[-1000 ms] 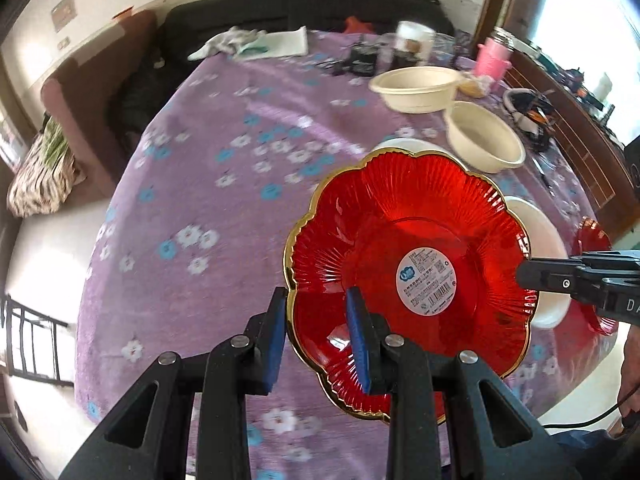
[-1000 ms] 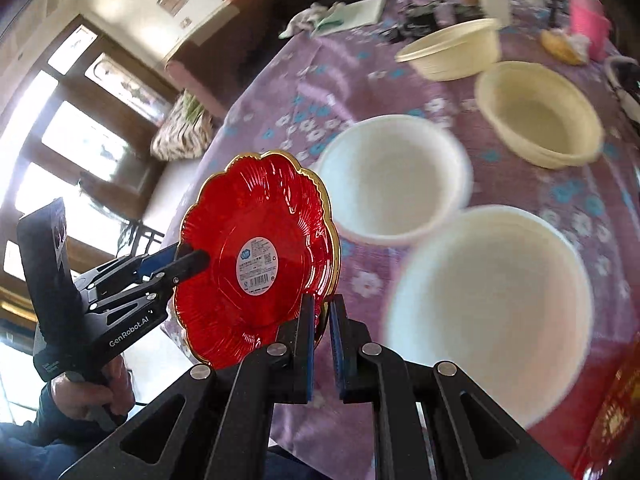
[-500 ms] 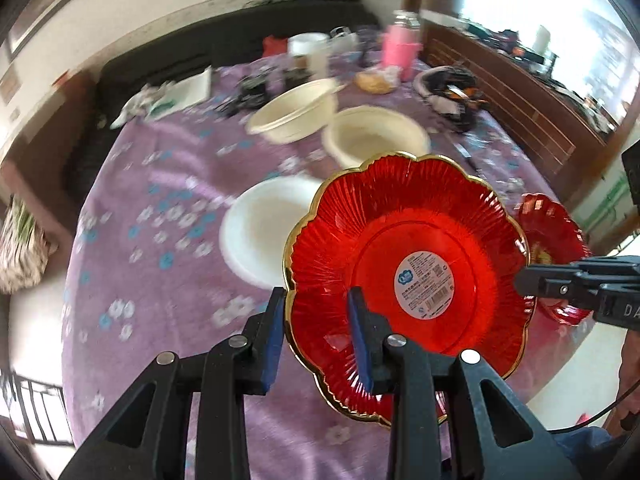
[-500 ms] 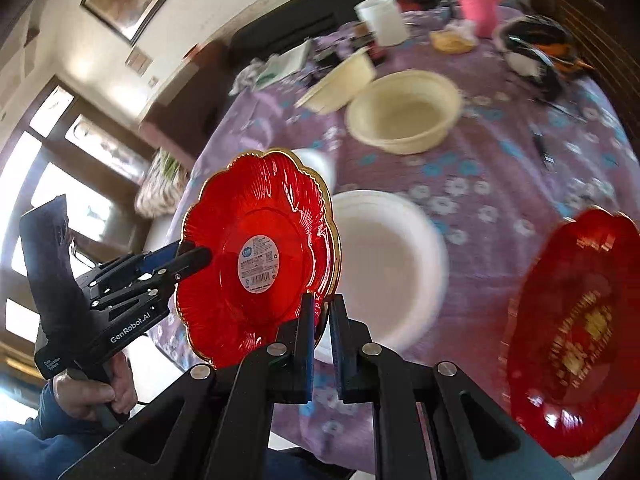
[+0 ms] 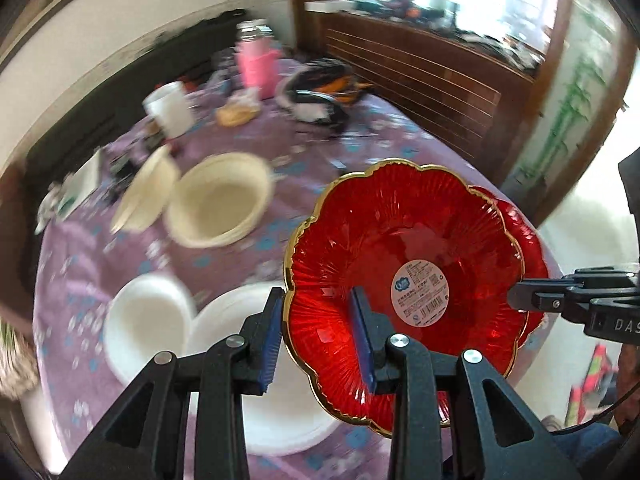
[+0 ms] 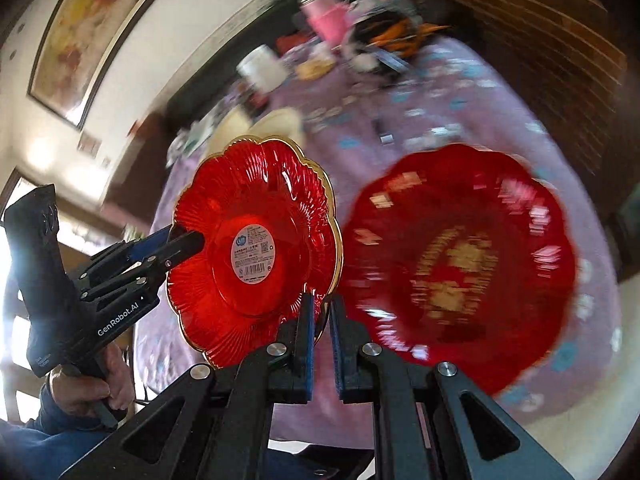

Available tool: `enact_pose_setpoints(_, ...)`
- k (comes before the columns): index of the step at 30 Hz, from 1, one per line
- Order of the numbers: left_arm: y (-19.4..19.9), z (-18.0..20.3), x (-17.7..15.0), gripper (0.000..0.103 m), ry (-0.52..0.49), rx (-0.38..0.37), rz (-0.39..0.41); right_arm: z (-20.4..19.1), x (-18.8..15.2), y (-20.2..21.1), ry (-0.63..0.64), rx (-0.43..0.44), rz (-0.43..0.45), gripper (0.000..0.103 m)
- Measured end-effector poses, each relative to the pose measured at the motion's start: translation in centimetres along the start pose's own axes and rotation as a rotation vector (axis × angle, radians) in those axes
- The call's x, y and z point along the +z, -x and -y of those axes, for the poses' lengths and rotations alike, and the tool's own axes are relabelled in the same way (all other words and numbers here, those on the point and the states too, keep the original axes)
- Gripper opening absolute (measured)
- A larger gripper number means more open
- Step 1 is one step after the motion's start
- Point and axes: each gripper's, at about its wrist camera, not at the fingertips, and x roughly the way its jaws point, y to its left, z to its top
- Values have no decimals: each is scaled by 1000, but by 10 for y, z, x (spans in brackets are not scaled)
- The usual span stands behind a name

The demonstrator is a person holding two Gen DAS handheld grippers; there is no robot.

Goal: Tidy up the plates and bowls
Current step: 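Lower the stickered plate onto the wedding plate and open the left gripper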

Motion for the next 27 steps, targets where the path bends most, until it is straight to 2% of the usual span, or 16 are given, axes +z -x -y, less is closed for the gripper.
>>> enact_pose_setpoints(7, -47, 47, 16, 30, -48, -76, -60, 50, -9, 21, -99, -93, 28, 9)
enact_pose_setpoints(14, -76, 76, 16, 30, -83, -105, -91, 78, -12, 22, -95, -219, 17, 9)
enact_pose_setpoints(22, -103, 84, 10, 30, -68, -98, -140, 98, -7, 9, -80, -259, -39, 9)
enact_pose_setpoints(27, -107, 87, 8, 30, -76, -87, -134, 103, -3, 1, -70, -271, -64, 9)
